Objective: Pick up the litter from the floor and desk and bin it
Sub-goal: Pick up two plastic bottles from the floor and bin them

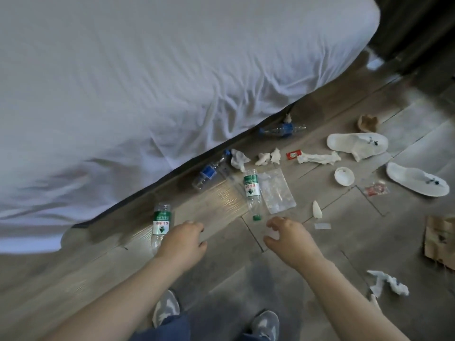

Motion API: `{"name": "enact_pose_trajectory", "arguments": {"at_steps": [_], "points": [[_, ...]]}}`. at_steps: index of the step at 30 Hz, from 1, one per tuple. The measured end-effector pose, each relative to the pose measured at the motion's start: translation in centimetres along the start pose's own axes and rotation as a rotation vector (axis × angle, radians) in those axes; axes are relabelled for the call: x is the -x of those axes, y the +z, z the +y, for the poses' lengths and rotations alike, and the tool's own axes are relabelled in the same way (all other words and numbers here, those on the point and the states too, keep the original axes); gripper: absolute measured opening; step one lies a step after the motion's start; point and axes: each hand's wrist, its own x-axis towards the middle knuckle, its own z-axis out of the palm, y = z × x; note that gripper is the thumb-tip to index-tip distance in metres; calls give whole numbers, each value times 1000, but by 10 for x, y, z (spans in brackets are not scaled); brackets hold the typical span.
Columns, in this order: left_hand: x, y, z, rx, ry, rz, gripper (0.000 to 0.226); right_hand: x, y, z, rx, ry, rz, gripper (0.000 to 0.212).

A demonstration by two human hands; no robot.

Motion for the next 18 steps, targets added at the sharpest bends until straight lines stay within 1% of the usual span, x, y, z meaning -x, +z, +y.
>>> {"name": "enact_pose_trajectory", "arguments": {"at_steps": [5, 8, 10, 12, 14, 18], "points": [[-90, 75, -38, -31, 36, 1, 35, -95, 63, 33, 43, 17, 27, 41], [-149, 114, -52, -41, 82, 23, 31, -160, 92, 48, 86, -7, 58, 45], [-186, 135, -57, -48, 113, 64, 26, -201, 106, 55, 115, -26, 106, 49], [-219, 152, -57, -65, 138, 107, 31, -235, 118, 61, 129, -23, 180, 48], [-243, 166, -56, -104, 176, 135, 35, -260, 129, 68, 124, -4, 250, 49], [-265, 190, -55, -165, 246, 202, 30, -290, 142, 78, 91, 34, 309, 51]]}}
